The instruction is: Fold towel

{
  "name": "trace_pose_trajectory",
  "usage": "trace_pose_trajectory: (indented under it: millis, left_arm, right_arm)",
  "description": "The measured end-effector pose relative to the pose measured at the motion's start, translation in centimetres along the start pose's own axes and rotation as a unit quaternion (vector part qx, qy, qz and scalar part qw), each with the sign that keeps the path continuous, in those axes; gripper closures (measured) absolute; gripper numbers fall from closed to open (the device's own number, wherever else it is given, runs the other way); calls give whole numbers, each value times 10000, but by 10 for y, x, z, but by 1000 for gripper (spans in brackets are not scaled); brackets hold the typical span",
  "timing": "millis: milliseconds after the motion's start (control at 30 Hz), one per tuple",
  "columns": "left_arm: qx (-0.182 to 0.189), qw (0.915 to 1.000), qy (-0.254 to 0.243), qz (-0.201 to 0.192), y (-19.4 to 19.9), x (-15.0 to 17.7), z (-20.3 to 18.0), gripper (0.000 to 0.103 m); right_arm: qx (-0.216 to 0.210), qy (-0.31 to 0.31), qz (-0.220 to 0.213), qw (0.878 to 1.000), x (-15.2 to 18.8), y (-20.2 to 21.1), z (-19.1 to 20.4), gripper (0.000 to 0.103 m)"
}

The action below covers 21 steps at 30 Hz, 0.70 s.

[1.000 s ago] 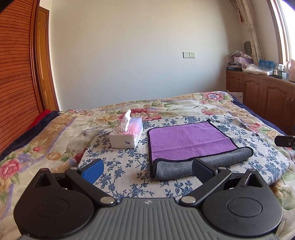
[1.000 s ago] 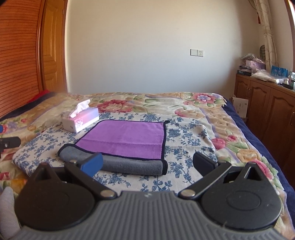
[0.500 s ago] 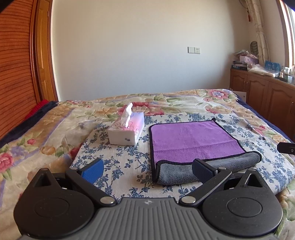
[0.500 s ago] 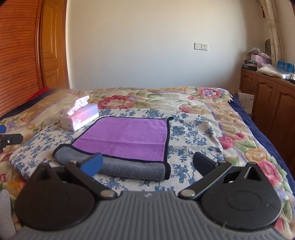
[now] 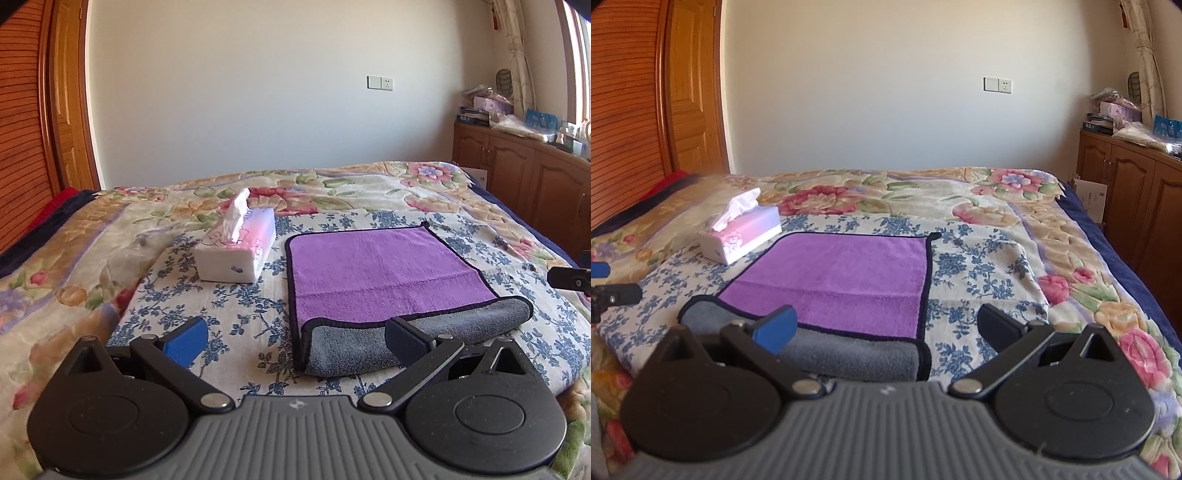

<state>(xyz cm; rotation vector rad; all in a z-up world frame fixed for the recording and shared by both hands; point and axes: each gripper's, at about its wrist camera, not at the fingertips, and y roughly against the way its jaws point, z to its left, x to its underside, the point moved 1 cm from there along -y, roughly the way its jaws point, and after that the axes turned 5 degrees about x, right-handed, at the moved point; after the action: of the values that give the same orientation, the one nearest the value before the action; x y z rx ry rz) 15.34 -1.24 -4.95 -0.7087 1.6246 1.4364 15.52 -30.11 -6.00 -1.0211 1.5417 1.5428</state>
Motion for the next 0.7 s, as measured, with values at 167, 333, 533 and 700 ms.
trace_pose_trajectory:
  millis: [167, 333, 533, 700]
  left_arm:
    - [68, 10000, 3, 19, -14, -3, 2, 0]
    - [65, 9999, 48, 92, -31, -5, 5, 0]
    - [306, 9992, 115, 249, -51, -7, 8, 1]
    - [450, 9979, 93, 446, -68, -7, 6, 1]
  right_arm:
    - [40, -19, 63, 10000, -1, -13, -4, 0]
    - [110, -59, 108, 9999, 0, -25, -10, 0]
    - [162, -82, 202, 9996, 2, -39, -15, 0]
    - [209, -2, 320, 9993, 5, -51, -15, 0]
